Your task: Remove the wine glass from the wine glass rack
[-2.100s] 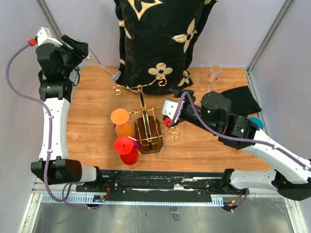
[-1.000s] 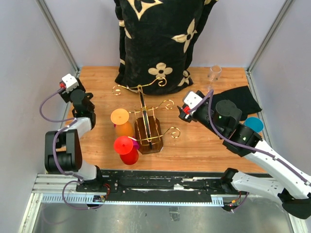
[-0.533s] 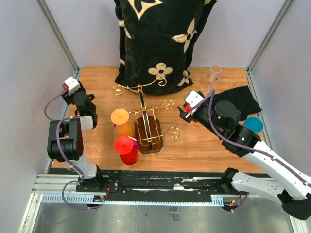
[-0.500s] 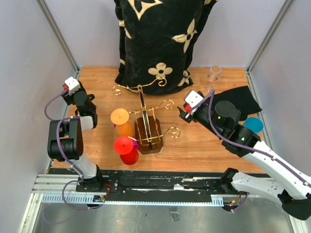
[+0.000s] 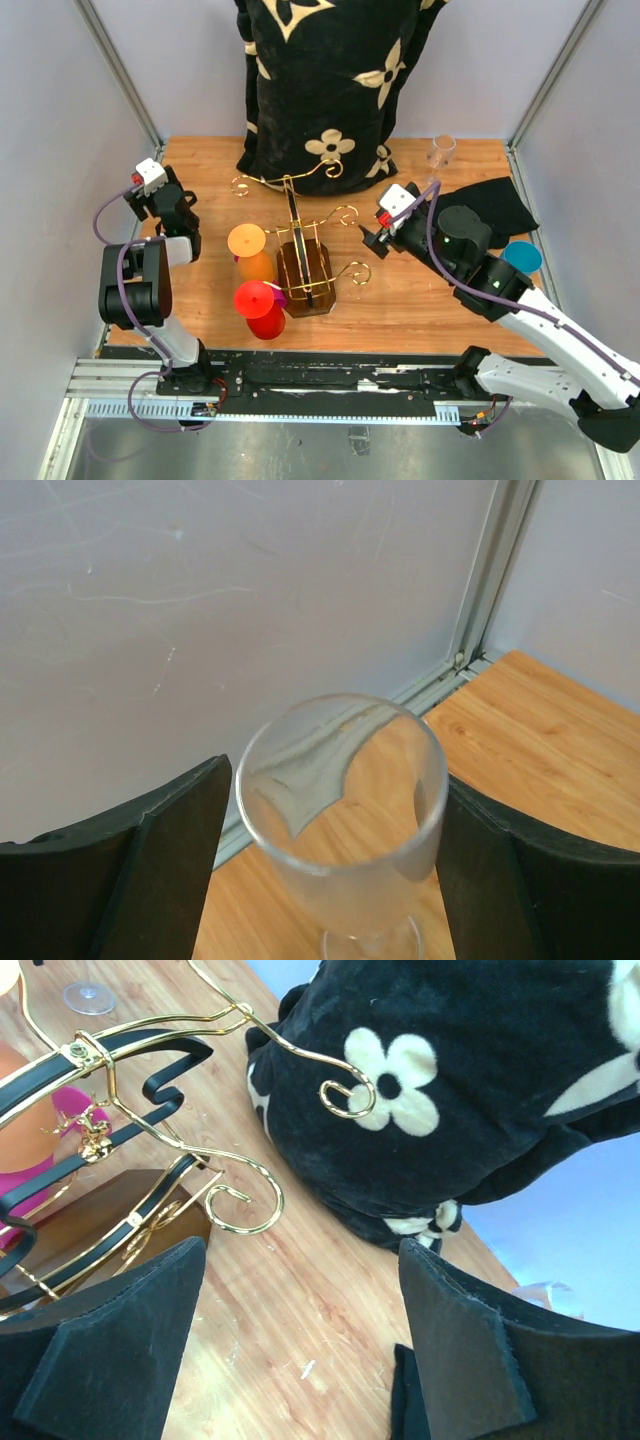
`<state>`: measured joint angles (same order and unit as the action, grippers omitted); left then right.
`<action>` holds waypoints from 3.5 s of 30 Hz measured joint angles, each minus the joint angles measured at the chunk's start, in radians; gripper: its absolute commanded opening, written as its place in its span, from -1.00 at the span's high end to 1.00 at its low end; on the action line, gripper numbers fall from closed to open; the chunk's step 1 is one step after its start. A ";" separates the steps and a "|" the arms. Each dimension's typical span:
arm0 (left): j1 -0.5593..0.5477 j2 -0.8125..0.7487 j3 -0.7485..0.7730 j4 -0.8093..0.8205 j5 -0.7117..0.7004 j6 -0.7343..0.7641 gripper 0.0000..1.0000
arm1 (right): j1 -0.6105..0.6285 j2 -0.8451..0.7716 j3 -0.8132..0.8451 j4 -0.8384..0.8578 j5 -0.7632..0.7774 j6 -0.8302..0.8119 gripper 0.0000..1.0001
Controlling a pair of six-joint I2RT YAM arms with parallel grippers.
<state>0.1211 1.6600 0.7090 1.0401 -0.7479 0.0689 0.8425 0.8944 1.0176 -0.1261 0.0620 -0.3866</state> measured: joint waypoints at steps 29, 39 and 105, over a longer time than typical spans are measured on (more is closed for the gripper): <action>0.000 -0.040 0.110 -0.297 -0.001 -0.093 -0.99 | 0.025 0.400 0.356 -0.191 -0.375 0.390 -0.61; 0.000 -0.145 0.143 -0.454 0.006 -0.179 -0.99 | 0.073 0.518 0.451 -0.220 -0.357 0.419 -0.64; -0.450 -0.727 0.024 -1.645 0.573 -0.783 -0.99 | -0.104 0.327 0.555 -0.470 -0.072 0.233 -0.19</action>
<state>-0.3290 0.9329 0.7330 -0.6048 -0.1749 -0.7143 0.7387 1.2213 1.5726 -0.5957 -0.0101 -0.1539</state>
